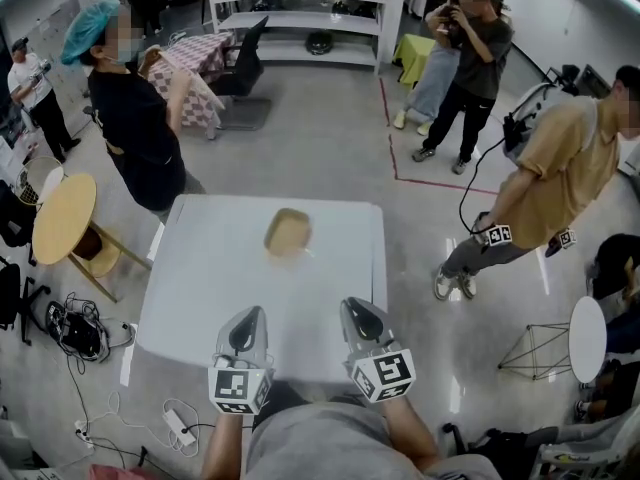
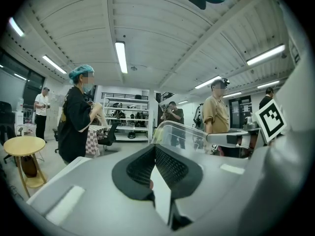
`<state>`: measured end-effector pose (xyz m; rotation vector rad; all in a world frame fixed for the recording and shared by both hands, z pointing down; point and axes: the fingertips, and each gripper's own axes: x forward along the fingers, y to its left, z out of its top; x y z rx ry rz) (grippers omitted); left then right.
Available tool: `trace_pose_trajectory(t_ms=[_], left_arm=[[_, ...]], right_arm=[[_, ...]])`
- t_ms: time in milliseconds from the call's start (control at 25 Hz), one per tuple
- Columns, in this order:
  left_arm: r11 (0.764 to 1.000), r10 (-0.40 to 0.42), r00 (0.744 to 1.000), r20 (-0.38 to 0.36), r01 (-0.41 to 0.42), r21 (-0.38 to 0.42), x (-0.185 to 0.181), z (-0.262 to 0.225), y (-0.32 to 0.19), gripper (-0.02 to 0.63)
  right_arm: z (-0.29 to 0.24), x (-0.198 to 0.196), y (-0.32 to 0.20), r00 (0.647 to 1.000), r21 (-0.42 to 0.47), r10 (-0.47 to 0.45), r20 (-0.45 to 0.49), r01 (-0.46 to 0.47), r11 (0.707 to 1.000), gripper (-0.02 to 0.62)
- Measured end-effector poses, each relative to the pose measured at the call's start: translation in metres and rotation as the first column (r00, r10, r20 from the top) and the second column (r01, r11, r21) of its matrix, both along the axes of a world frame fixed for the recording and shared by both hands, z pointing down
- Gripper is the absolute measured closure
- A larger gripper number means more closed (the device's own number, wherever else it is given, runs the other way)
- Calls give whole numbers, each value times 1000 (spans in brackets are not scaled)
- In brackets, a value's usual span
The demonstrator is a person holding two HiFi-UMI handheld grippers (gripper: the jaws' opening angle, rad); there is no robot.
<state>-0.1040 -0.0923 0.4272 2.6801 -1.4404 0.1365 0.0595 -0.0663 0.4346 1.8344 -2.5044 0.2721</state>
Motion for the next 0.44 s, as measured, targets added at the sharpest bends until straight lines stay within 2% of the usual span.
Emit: trace_pose_trajectory(t_ms=[440], left_arm=[[1000,-5,1000,0,5,5,0,-1,1,595]], right_arm=[[-2,-1,0,1000,7,-7,10,7,1000,552]])
